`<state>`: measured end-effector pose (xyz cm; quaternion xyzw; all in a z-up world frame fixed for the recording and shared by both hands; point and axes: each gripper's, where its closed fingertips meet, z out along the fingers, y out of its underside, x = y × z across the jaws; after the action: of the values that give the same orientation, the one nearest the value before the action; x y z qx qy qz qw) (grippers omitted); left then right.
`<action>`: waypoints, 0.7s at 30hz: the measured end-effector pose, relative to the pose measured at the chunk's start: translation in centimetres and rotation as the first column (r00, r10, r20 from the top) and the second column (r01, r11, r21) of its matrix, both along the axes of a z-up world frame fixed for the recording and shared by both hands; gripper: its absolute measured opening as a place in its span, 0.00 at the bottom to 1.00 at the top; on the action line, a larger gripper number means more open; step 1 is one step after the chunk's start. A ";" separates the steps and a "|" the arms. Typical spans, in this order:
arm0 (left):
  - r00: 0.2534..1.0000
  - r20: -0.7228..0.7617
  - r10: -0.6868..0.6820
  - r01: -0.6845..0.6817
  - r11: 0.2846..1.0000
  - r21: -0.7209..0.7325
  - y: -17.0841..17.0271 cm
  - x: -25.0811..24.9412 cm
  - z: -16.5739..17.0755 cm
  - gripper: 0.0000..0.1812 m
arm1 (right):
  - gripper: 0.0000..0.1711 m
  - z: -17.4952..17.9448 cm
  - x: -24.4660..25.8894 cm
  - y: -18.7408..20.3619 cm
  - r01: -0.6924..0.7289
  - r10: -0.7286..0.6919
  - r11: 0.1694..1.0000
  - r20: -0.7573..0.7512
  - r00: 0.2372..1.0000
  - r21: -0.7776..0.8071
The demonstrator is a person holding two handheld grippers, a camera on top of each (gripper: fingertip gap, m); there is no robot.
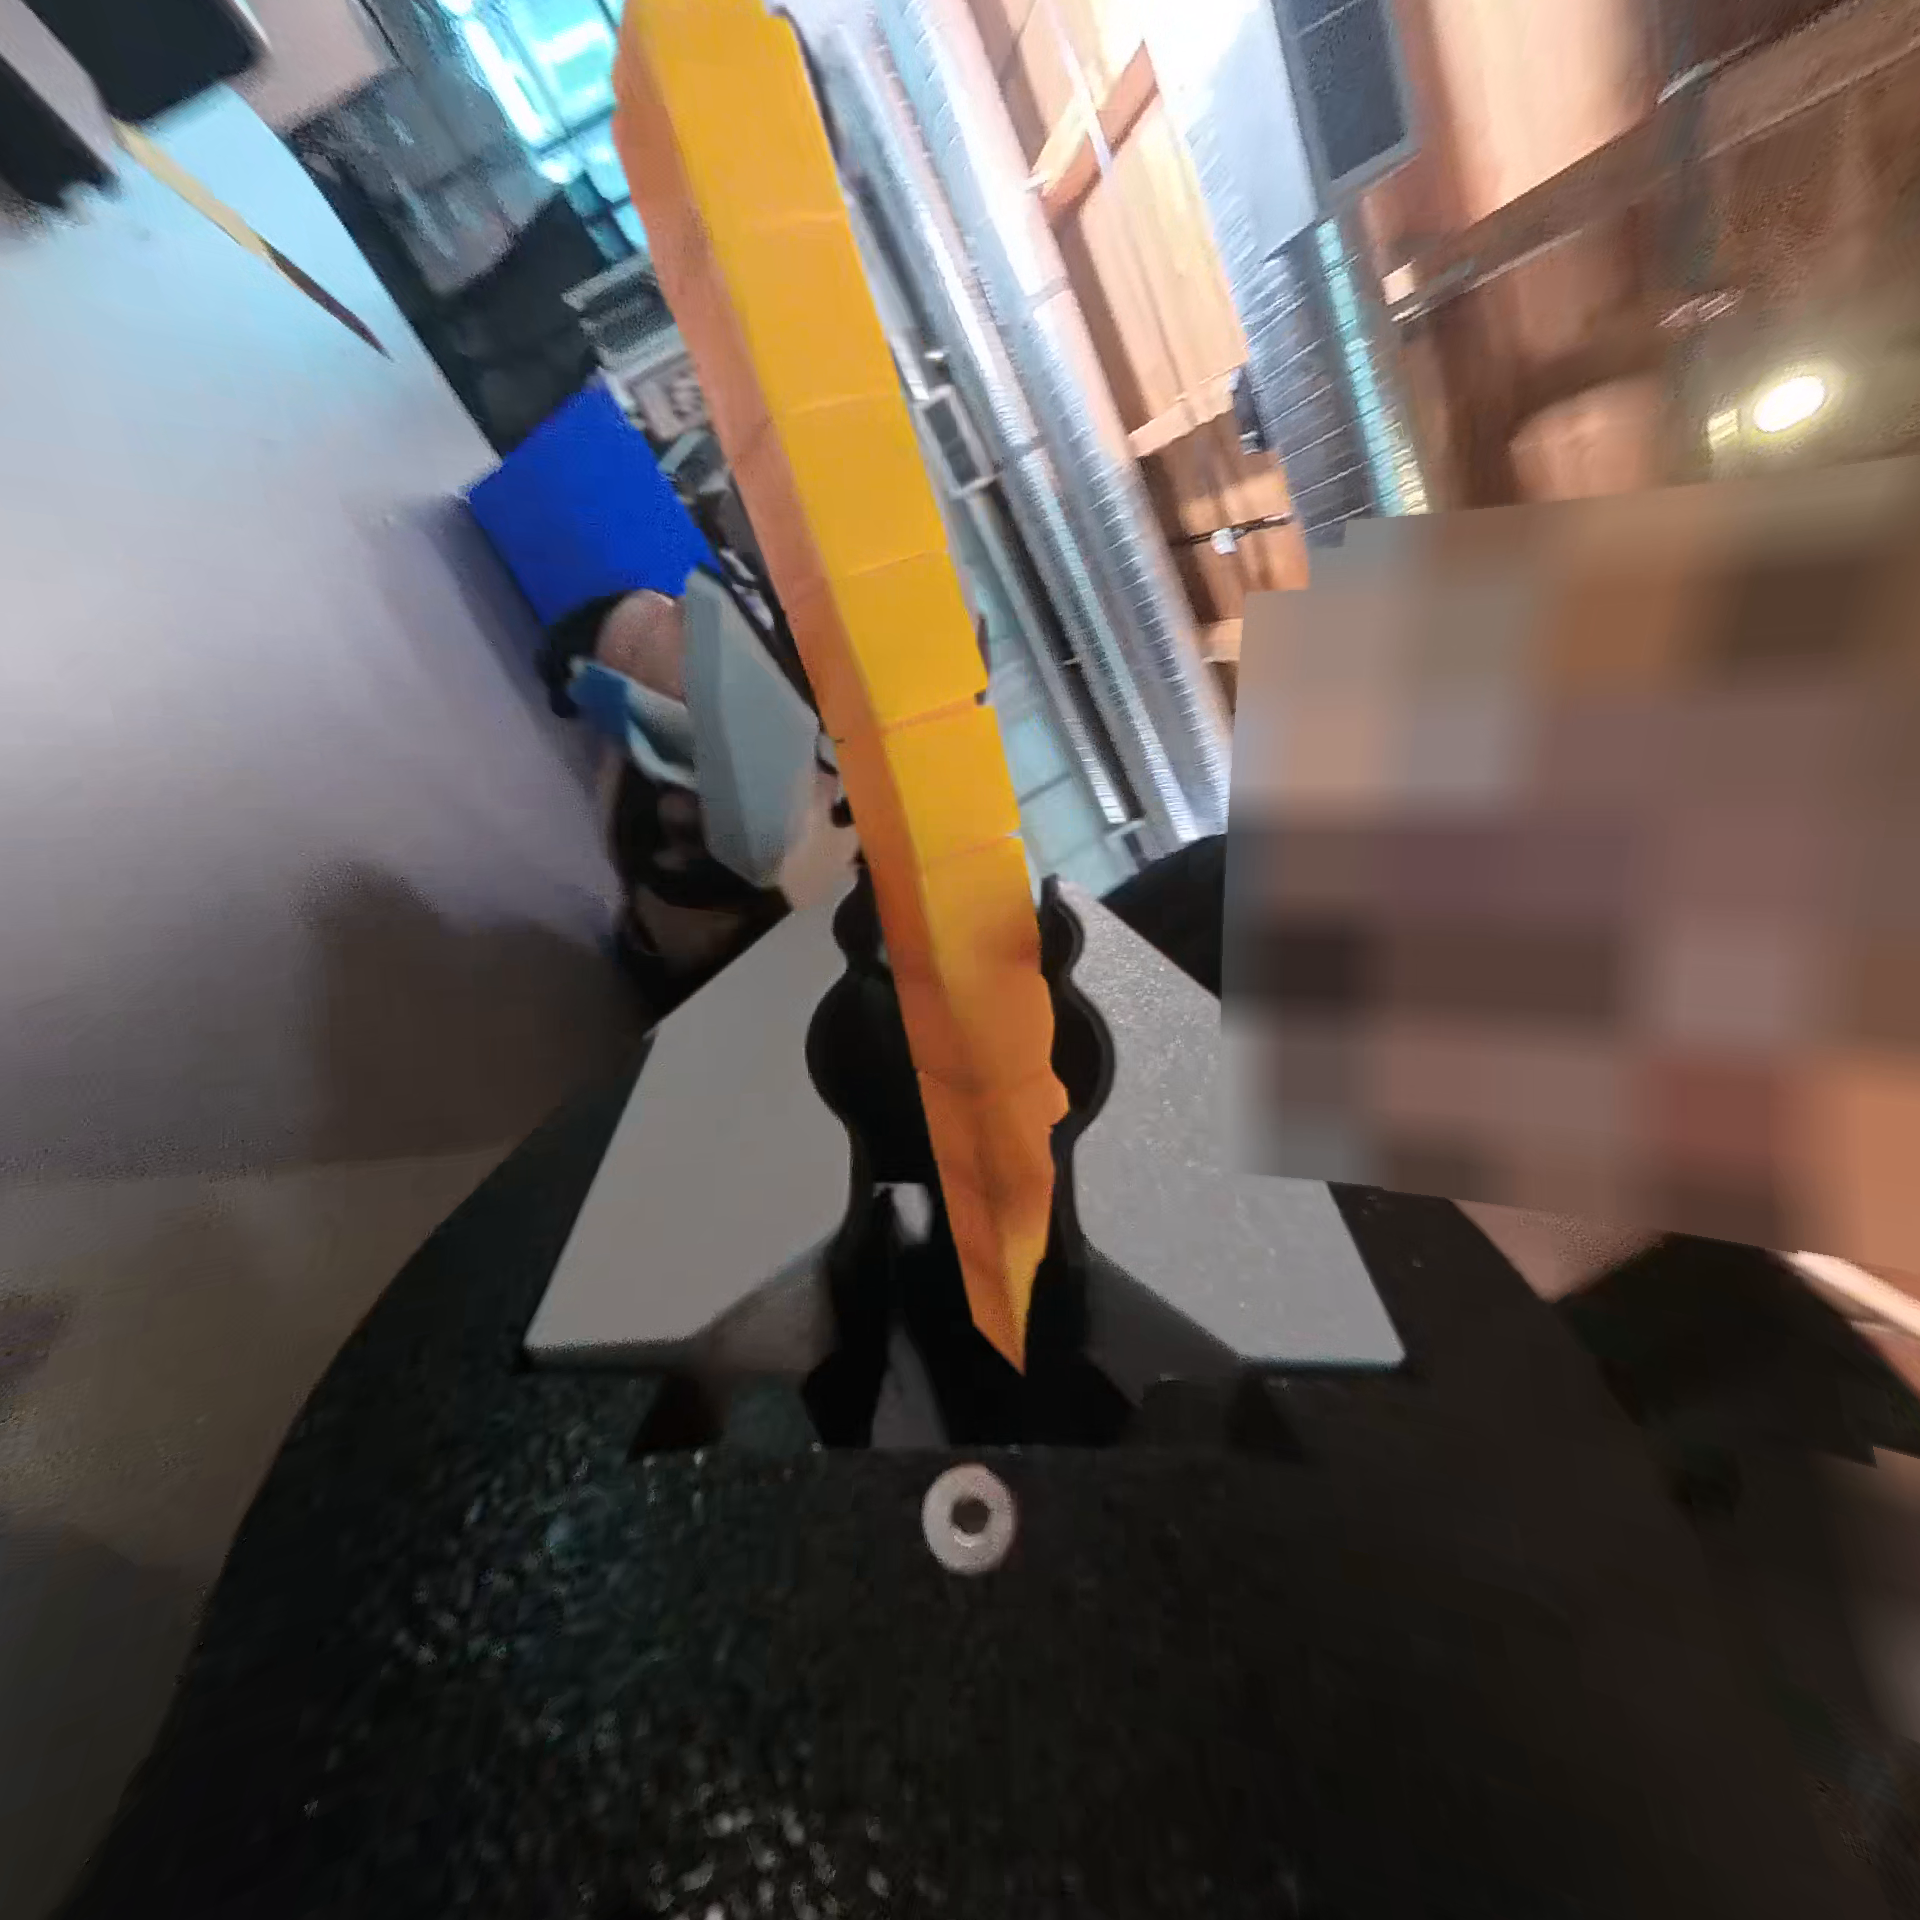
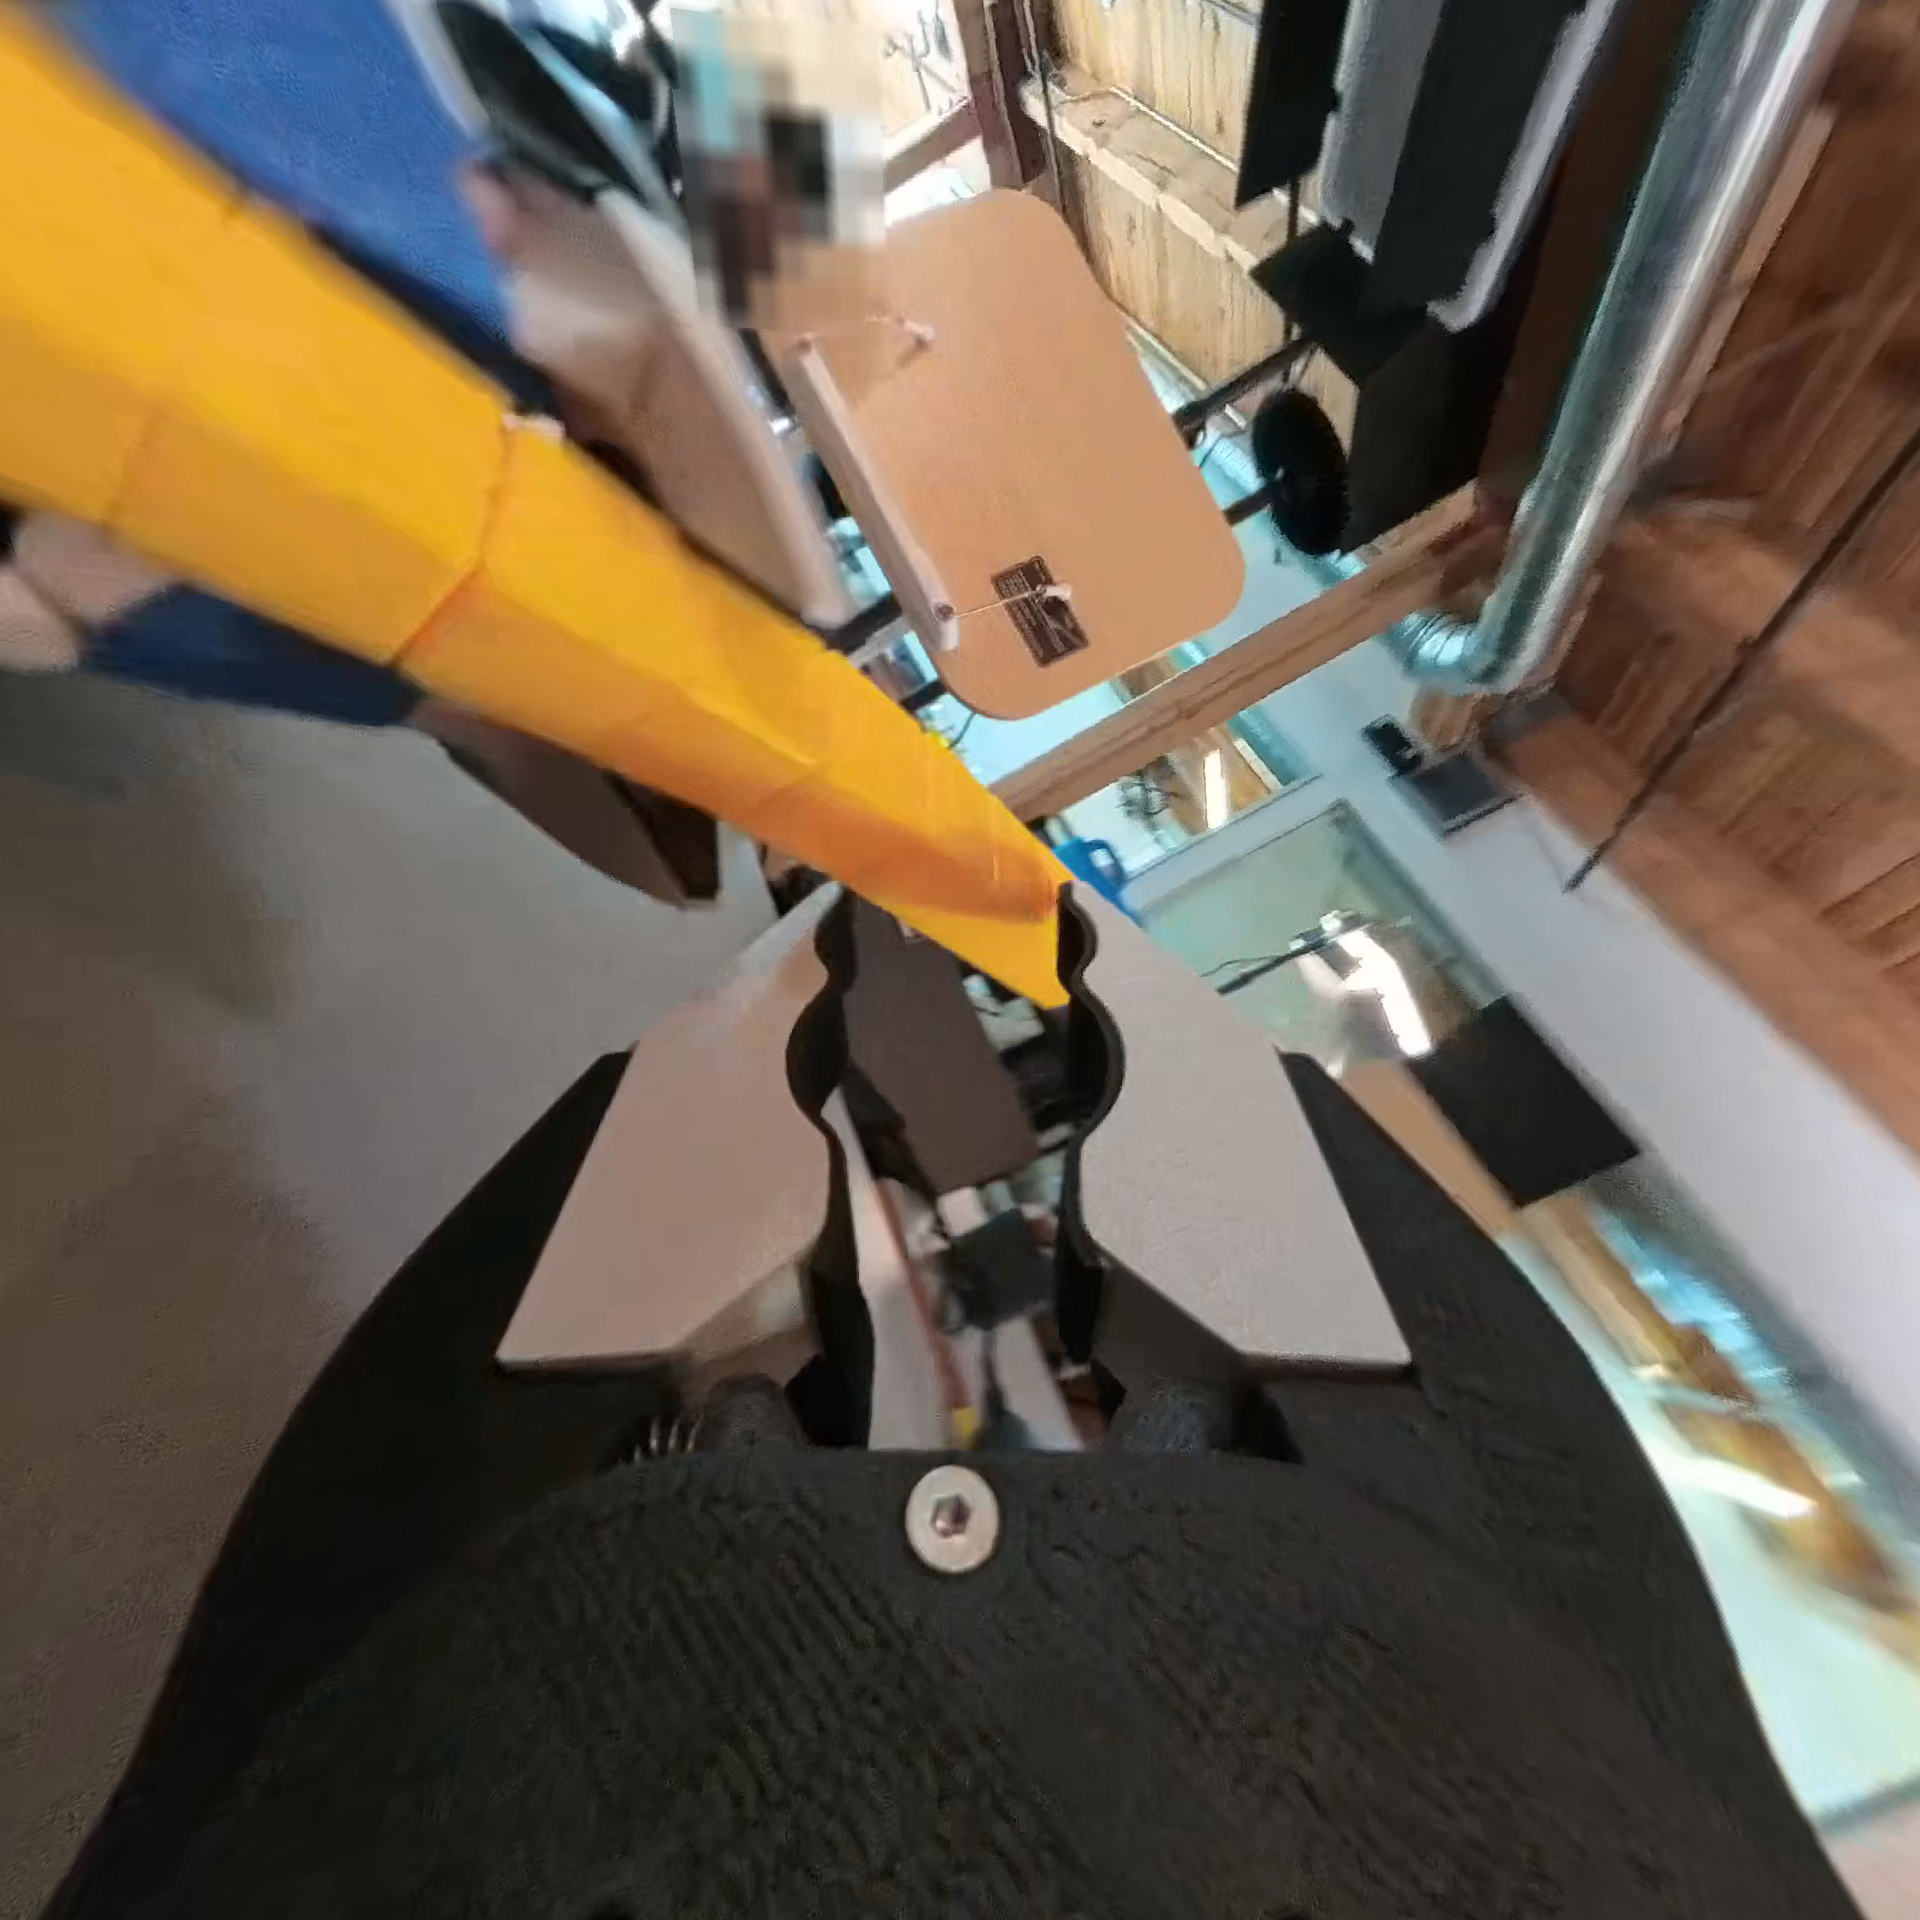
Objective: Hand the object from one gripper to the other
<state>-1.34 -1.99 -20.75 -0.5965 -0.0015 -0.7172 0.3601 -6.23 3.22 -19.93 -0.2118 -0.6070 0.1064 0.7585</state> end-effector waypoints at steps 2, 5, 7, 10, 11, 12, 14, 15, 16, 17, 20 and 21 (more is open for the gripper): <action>0.992 -0.097 0.077 -0.071 0.996 0.061 0.6 -0.3 0.0 0.16 | 0.24 0.6 0.3 0.5 -0.047 0.041 0.987 -0.039 0.998 -0.154; 0.947 -0.216 0.237 -0.176 0.947 0.267 0.9 -1.2 1.4 0.16 | 0.24 1.7 0.9 1.8 -0.131 0.091 0.908 -0.119 0.989 -0.398; 0.850 -0.344 0.399 -0.246 0.878 0.411 1.4 -1.9 1.8 0.16 | 0.18 2.2 1.4 1.1 -0.282 0.220 0.786 -0.177 0.959 -0.550; 0.566 -0.547 0.617 -0.296 0.771 0.564 2.7 -3.5 0.8 0.16 | 0.23 3.4 2.0 -0.5 -0.518 0.435 0.402 -0.340 0.834 -0.755; 0.460 -0.596 0.658 -0.289 0.746 0.601 3.1 -4.0 0.4 0.16 | 0.26 3.8 2.2 -0.5 -0.545 0.458 0.279 -0.389 0.799 -0.791; 0.364 -0.630 0.686 -0.272 0.725 0.633 3.4 -4.3 0.0 0.16 | 0.30 3.8 2.1 -0.3 -0.545 0.461 0.185 -0.417 0.783 -0.818; 0.165 -0.668 0.726 -0.211 0.687 0.695 3.8 -4.8 -0.4 0.16 | 0.31 3.2 1.6 -0.3 -0.513 0.470 0.062 -0.428 0.772 -0.856; 0.045 -0.672 0.739 -0.163 0.669 0.725 4.0 -5.1 -0.7 0.16 | 0.31 2.9 1.4 -0.4 -0.496 0.475 0.019 -0.429 0.769 -0.868; -0.080 -0.659 0.748 -0.096 0.652 0.752 4.2 -5.4 -1.0 0.16 | 0.31 2.9 1.3 -0.7 -0.493 0.483 -0.015 -0.439 0.758 -0.870; -0.205 -0.635 0.745 -0.013 0.647 0.763 4.4 -5.6 -1.4 0.16 | 0.31 3.0 1.2 -1.0 -0.497 0.491 -0.039 -0.450 0.746 -0.867; -0.512 -0.468 0.721 0.251 0.646 0.721 4.7 -5.8 -2.3 0.16 | 0.22 2.8 1.0 -1.7 -0.494 0.510 -0.014 -0.431 0.744 -0.869; -0.570 -0.400 0.717 0.318 0.642 0.697 4.9 -5.7 -2.5 0.16 | 0.18 2.6 1.0 -1.7 -0.491 0.510 0.028 -0.410 0.756 -0.870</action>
<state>-7.06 2.87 -23.22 -0.6951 0.3506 0.3554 0.5173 -5.25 1.51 -17.37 -0.3982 -0.4510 0.7057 0.3741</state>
